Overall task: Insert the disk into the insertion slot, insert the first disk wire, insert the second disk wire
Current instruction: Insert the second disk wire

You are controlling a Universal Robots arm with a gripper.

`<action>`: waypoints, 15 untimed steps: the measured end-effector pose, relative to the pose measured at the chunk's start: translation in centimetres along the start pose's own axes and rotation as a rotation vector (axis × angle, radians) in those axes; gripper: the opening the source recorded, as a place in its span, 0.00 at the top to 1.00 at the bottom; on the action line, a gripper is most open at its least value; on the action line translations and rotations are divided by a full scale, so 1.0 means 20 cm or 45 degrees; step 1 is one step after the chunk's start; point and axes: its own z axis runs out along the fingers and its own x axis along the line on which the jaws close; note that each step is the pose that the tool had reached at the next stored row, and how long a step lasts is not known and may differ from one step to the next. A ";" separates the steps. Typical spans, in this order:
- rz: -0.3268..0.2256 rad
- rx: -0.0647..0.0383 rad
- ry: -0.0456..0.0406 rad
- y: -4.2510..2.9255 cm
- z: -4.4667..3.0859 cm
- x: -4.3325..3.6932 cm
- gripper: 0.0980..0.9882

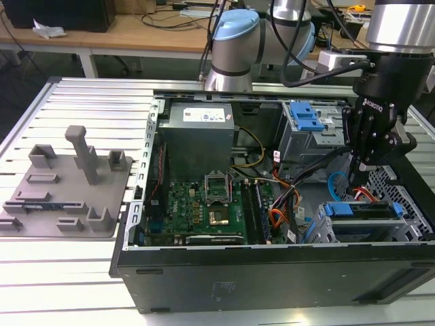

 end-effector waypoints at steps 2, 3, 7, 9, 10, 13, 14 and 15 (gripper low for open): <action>0.000 0.000 0.000 0.000 0.000 0.000 0.93; 0.000 0.000 0.000 -0.003 0.000 0.000 0.93; 0.000 0.000 -0.005 -0.046 0.000 0.000 0.93; 0.001 0.000 -0.064 -0.046 0.004 0.010 0.93; 0.001 0.000 -0.090 -0.046 0.004 0.012 0.93; 0.003 0.000 -0.160 -0.046 -0.008 0.032 0.93; 0.003 0.000 -0.173 -0.046 -0.011 0.039 0.93; 0.003 -0.001 -0.188 -0.046 -0.013 0.045 0.93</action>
